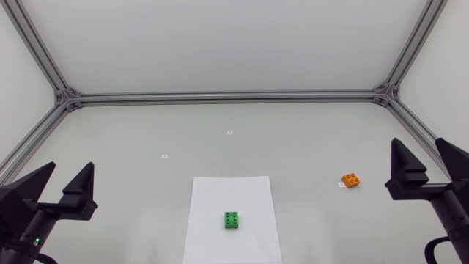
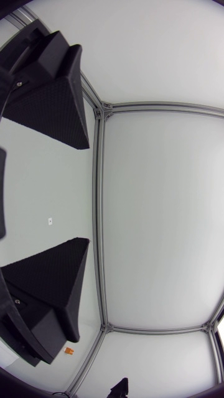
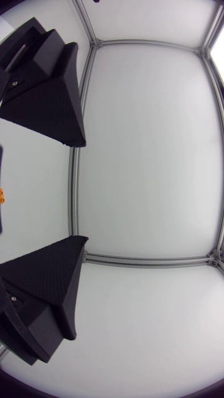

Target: Pick up the orange 2x2 brick with the right arm and stack it on top of the green 2x2 brick in the center

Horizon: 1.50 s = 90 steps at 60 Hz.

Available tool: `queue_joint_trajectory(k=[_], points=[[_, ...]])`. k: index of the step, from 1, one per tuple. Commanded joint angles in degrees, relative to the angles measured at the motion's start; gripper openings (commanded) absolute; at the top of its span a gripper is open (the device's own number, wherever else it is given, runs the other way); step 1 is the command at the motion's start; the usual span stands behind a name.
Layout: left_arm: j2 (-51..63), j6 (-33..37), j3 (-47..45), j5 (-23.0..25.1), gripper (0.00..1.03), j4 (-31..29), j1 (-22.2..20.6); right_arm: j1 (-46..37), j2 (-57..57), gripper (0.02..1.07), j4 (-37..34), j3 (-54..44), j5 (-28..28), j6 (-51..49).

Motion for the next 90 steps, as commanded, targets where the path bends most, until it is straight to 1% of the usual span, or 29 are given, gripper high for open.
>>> queue_joint_trajectory(k=[1, 15, 28, 36, 48, 52, 59, 62, 69, 72, 76, 85, 90], points=[[-0.5, 0.8, -2.3, 0.3, 0.99, -0.8, 0.2, -0.1, 4.1, 1.03, 0.4, 3.5, -0.5, -0.8], [-0.5, 0.8, -2.3, 0.3, 0.99, -0.8, 0.2, -2.0, 20.0, 1.03, -2.4, 14.0, -0.7, -0.8], [-0.5, 0.8, -2.3, 0.3, 0.99, -0.8, 0.2, -3.2, 31.0, 1.03, -8.6, 23.7, -1.2, -0.6], [-0.5, 0.8, -2.3, 0.3, 0.99, -0.8, 0.2, -5.8, 37.6, 1.03, -13.7, 29.1, -5.3, 1.0], [-0.5, 0.8, -2.3, 0.3, 0.99, -0.8, 0.2, -7.0, 47.6, 1.03, -21.6, 36.8, -7.9, 0.9], [-0.5, 0.8, -2.3, 0.3, 0.99, -0.8, 0.2, -8.0, 51.4, 1.03, -24.4, 39.7, -9.9, 0.7], [-0.5, 0.8, -2.3, 0.3, 0.99, -0.8, 0.2, -8.8, 59.0, 1.03, -30.7, 45.1, -10.2, -4.7], [-0.5, 0.8, -2.3, 0.3, 0.99, -0.8, 0.2, -9.2, 61.7, 1.03, -32.4, 46.8, -10.2, -7.1], [-0.5, 0.8, -2.3, 0.3, 0.99, -0.8, 0.2, -10.2, 66.1, 1.03, -33.2, 48.4, -10.8, -12.8], [-0.5, 0.8, -2.3, 0.3, 0.99, -0.8, 0.2, -10.3, 67.7, 1.03, -34.2, 49.1, -10.6, -16.3], [-0.5, 0.8, -2.3, 0.3, 0.99, -0.8, 0.2, -10.3, 71.8, 1.03, -39.3, 51.1, -10.2, -24.9], [-0.5, 0.8, -2.3, 0.3, 0.99, -0.8, 0.2, -10.4, 78.8, 1.03, -40.4, 53.2, -9.4, -26.5], [-0.5, 0.8, -2.3, 0.3, 0.99, -0.8, 0.2, -10.4, 81.3, 1.02, -42.2, 53.7, -10.7, -28.7]])
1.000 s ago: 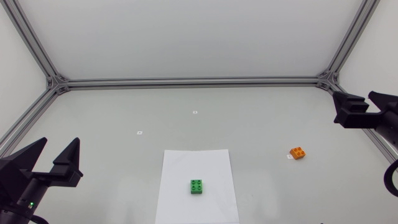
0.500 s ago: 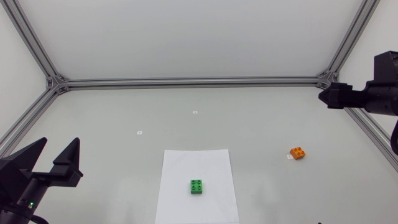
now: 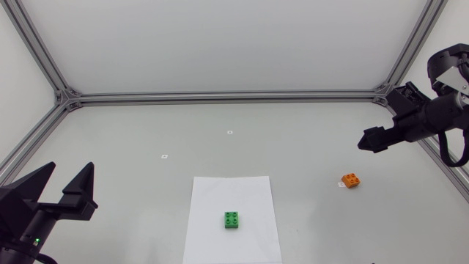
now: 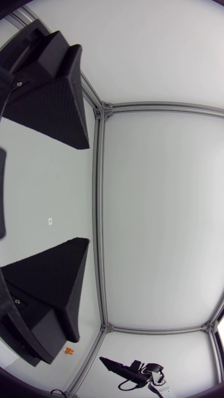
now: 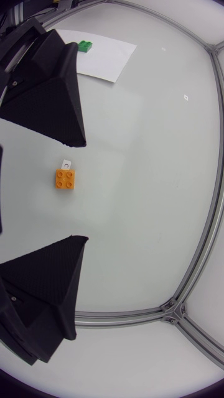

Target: Pick up the orange 2x2 brick with the right arm and stack it on top of the green 2x2 brick in the center

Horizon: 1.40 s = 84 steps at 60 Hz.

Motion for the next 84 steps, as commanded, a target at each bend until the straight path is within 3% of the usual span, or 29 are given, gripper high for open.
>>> queue_joint_trajectory(k=[1, 13, 31, 60, 84], points=[[-0.5, 0.8, -2.3, 0.3, 0.99, -0.8, 0.2, -0.5, 2.4, 1.02, -1.4, 1.1, -0.6, -2.9], [-0.5, 0.8, -2.3, 0.3, 0.99, -0.8, 0.2, -0.2, 4.8, 1.02, -1.4, 0.9, -0.6, -3.9], [-0.5, 0.8, -2.3, 0.3, 0.99, -0.8, 0.2, 0.6, 16.1, 1.02, -2.6, 2.3, 7.4, -1.8], [-0.5, 0.8, -2.3, 0.3, 0.99, -0.8, 0.2, 3.2, 22.4, 1.02, -3.1, 4.0, 8.5, 1.4], [-0.5, 0.8, -2.3, 0.3, 0.99, -0.8, 0.2, 3.9, 21.5, 1.02, -8.7, 7.0, 8.5, 3.0]])
